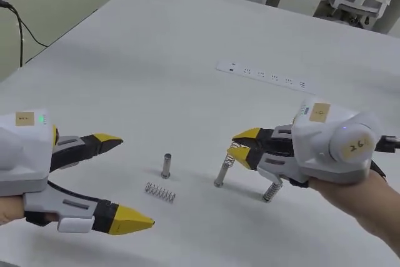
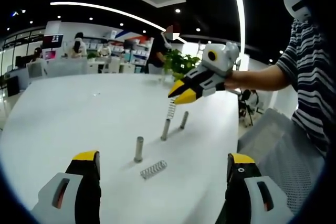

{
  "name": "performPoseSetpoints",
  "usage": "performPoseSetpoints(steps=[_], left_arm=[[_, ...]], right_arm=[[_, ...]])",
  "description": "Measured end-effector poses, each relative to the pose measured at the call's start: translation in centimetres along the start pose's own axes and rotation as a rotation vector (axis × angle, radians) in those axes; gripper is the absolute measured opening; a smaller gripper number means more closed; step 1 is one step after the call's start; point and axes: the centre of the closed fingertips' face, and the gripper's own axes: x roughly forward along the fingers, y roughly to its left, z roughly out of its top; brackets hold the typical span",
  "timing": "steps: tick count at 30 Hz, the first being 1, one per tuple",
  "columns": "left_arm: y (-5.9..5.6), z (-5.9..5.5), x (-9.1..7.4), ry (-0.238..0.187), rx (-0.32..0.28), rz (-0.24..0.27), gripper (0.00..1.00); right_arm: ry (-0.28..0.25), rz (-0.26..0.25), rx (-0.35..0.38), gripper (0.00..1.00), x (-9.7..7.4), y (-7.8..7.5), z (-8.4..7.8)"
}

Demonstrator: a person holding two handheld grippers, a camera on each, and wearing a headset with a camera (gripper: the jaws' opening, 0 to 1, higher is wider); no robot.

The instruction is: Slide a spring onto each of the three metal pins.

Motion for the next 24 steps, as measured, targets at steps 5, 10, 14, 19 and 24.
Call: performPoseSetpoints(steps=[5, 10, 14, 19, 24], left_arm=[[0.0, 0.1, -0.1, -0.002, 0.001, 0.001, 0.98], [0.1, 0.2, -0.1, -0.003, 0.001, 0.002, 0.97], [0.0, 0.2, -0.1, -0.005, 0.000, 0.002, 0.97], [0.1, 0.2, -0.3, -0.003, -0.001, 0.006, 0.96], [0.1, 0.4, -0.4, -0.008, 0.000, 0.012, 0.96]], right_arm=[[0.006, 0.005, -0.001, 0.08, 0.3, 0.2, -0.2], [0.022, 0.012, -0.004, 0.08, 0.8, 0.3, -0.7], [0.031, 0.019, -0.002, 0.08, 1.2, 0.5, -1.2], [0.052, 0.030, -0.001, 0.08, 1.8, 0.8, -2.0], [0.078, 0.041, 0.004, 0.08, 2.7, 1.1, -2.8]])
